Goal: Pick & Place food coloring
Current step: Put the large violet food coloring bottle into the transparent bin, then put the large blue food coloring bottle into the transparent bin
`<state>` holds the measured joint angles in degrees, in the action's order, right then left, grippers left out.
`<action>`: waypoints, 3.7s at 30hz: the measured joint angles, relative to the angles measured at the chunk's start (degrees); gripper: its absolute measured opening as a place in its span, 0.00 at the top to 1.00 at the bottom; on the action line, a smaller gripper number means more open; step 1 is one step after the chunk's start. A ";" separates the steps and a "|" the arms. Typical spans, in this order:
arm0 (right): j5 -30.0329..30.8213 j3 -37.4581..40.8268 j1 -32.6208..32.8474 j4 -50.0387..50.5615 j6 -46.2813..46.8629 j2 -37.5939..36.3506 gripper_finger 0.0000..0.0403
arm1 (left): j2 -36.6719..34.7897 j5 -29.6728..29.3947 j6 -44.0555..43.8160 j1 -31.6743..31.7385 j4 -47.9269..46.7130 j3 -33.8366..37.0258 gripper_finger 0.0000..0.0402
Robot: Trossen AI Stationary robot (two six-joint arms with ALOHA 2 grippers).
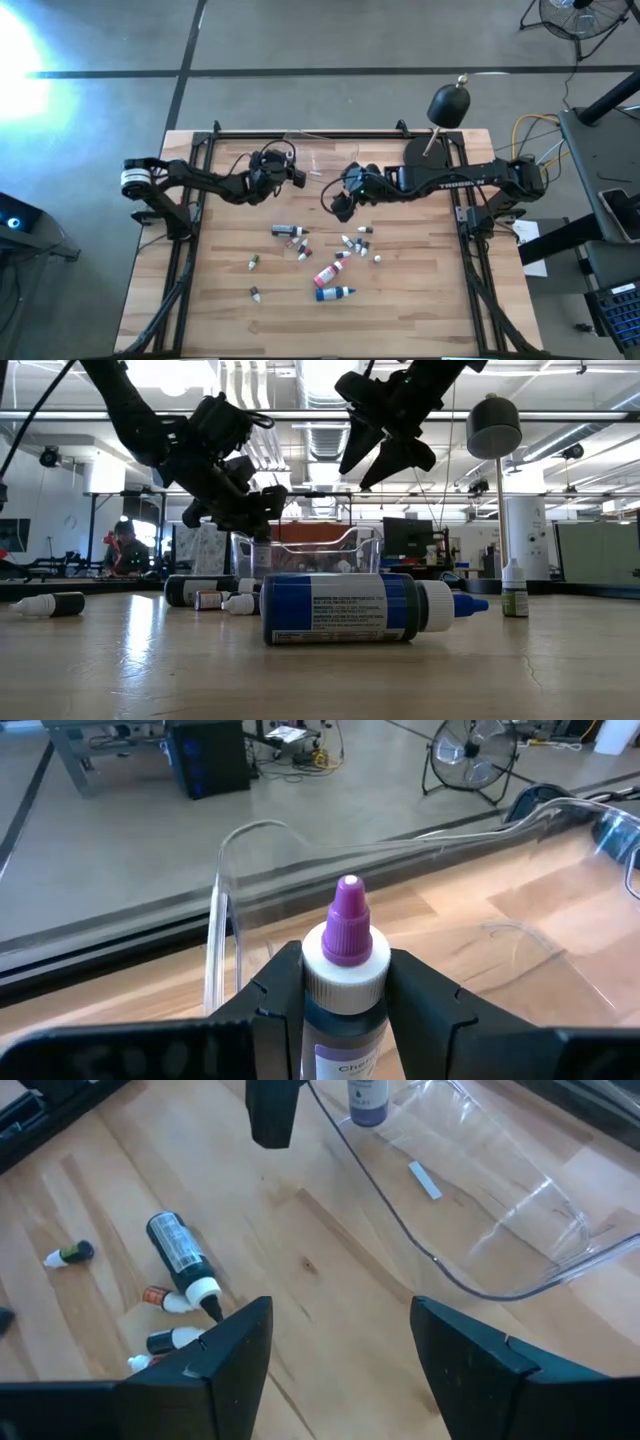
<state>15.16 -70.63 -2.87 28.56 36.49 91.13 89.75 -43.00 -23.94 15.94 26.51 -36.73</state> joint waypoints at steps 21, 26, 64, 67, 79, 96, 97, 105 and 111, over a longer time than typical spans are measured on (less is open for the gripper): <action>-0.13 0.33 0.00 0.15 -0.24 0.00 0.44 | 0.02 0.93 -2.40 -0.08 -4.56 -1.68 0.64; -0.13 0.33 0.00 0.15 -0.24 0.00 0.44 | -0.56 0.94 -0.96 -0.13 -4.59 -3.23 0.64; -16.07 0.31 0.37 7.16 -27.92 4.61 0.46 | -27.30 35.67 4.36 -23.43 -47.25 0.76 0.63; -15.10 0.67 1.04 11.48 -29.58 5.29 0.48 | -27.28 33.48 0.18 -26.82 -48.63 1.82 0.63; -17.09 0.68 17.16 12.45 -29.23 6.38 0.52 | -27.97 30.98 -7.53 -33.66 -49.76 7.41 0.63; -15.34 -7.72 27.50 5.81 -15.91 22.44 0.52 | -27.99 31.56 -2.87 -33.72 -49.68 9.90 0.63; -14.87 -8.58 27.50 5.87 -14.99 23.38 0.52 | -27.99 31.58 -2.87 -33.74 -49.77 9.90 0.63; -13.60 -11.80 27.87 6.27 -12.23 26.82 0.52 | -27.99 31.80 -2.98 -33.77 -50.75 9.90 0.63; -13.47 -11.47 27.87 7.31 -9.48 26.80 0.54 | -28.03 31.79 -3.02 -34.03 -51.01 9.90 0.63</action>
<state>1.69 -82.10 24.99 35.87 27.01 117.93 61.71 -11.22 -26.96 -18.09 -24.51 -26.83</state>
